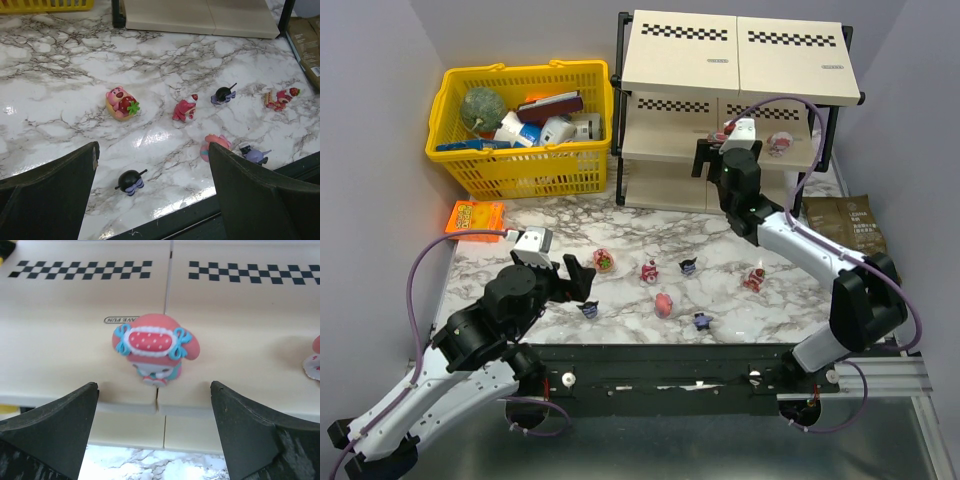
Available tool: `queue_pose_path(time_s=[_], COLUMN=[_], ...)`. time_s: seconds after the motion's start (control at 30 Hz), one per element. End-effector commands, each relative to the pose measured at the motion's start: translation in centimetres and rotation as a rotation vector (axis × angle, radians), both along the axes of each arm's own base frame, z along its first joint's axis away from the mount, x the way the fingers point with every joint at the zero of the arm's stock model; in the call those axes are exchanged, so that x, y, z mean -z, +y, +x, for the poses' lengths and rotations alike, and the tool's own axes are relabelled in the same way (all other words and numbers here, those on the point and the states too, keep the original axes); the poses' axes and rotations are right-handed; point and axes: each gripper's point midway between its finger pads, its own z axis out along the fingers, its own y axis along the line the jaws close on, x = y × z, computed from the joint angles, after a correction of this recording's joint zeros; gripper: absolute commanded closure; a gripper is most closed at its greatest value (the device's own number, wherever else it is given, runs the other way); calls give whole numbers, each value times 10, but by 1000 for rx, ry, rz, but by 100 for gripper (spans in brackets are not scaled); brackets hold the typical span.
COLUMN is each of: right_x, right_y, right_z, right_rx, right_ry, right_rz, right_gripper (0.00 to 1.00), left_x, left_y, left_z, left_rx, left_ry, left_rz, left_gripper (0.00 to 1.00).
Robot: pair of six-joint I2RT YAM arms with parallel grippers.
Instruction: Place and organize the plastic toys onto the shelf
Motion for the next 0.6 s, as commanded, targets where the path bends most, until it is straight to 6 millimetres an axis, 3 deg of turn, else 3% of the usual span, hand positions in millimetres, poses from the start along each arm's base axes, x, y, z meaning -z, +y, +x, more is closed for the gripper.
queue_pose_path(time_s=[0.0,0.2,0.27,0.3,0.33,0.4,0.57], right_x=[3,1,-6,2,-6,16,47], right_y=[11,4,-2,-4,-7,-7,-6], right_z=[-16,-38,-50,-59,-69,-90,-141], right_rx=[-110,-117,-98,-102,-105,-124,-187], right_ry=[10,42,58,107,103,188,305], right_rz=[4,60,117,119,152,193,298], right_gripper=[0,0,0,0,0,0,6], left_x=[1,2,2,1,1,1,0], left_y=[-1,0,-1,0,0,0,0], left_z=[0,0,0,0,-1,-1,-2], left_rx=[7,5,9,8,9,9,9], left_ry=[-2,0,-2,-3,-4,-4,-11], left_rz=[4,4,1,0,-3,-4,-15], left_gripper=[1,1,1,1,1,1,1])
